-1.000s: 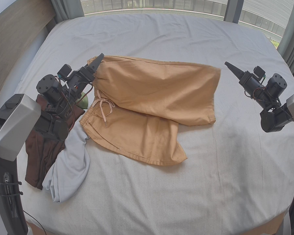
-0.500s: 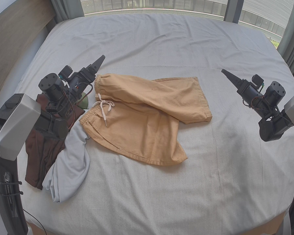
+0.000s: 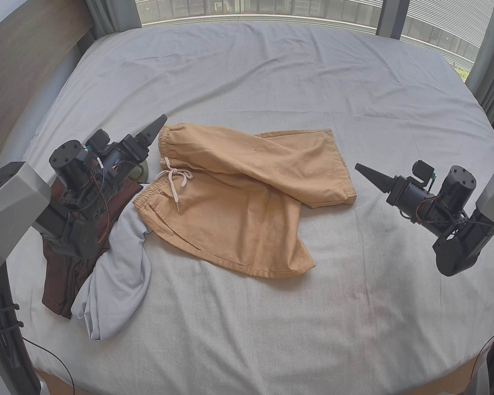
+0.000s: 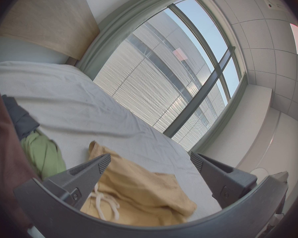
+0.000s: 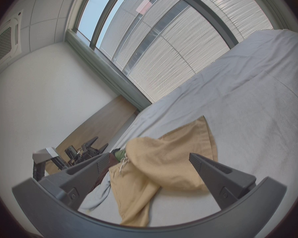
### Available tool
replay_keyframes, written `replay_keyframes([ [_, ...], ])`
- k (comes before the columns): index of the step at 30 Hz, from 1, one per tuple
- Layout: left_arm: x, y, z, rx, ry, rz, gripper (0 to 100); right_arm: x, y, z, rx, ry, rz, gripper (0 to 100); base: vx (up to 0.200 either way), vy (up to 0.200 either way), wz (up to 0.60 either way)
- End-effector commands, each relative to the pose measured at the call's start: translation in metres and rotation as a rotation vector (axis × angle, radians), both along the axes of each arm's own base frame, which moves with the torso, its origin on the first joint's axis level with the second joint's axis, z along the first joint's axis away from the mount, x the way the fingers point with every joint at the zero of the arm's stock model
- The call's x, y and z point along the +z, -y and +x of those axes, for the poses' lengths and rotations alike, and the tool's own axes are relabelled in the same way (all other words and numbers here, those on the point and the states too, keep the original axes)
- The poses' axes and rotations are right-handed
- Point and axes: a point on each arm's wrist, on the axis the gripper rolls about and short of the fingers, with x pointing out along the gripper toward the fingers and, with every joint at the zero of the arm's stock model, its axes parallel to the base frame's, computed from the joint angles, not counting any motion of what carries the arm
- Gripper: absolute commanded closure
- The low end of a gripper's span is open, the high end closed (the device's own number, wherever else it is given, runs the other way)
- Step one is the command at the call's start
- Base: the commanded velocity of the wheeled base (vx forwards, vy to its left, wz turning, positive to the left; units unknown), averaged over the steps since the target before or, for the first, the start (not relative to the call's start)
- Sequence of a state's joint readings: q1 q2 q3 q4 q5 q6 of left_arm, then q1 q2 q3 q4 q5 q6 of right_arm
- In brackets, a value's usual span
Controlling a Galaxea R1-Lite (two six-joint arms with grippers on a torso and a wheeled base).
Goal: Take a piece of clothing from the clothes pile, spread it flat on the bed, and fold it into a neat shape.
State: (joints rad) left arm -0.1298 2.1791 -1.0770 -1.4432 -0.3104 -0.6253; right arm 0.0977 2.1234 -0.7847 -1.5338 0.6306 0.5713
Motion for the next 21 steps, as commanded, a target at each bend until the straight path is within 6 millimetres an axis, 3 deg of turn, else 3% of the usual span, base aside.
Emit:
replay_keyframes([
  [1, 0.009, -0.014, -0.055, -0.075, -0.025, 0.038, 0, -0.023, -0.028, -0.027, 0.078, -0.046, -0.093, 0, 0.000, 0.000, 0.00],
  [9, 0.005, -0.018, -0.092, -0.171, -0.096, 0.075, 0, -0.036, -0.038, -0.041, 0.120, -0.106, -0.109, 0, 0.000, 0.000, 0.00],
  [21, -0.019, -0.014, -0.104, -0.243, -0.192, 0.095, 0, -0.067, -0.056, -0.047, 0.179, -0.211, -0.136, 0, 0.000, 0.000, 0.00],
])
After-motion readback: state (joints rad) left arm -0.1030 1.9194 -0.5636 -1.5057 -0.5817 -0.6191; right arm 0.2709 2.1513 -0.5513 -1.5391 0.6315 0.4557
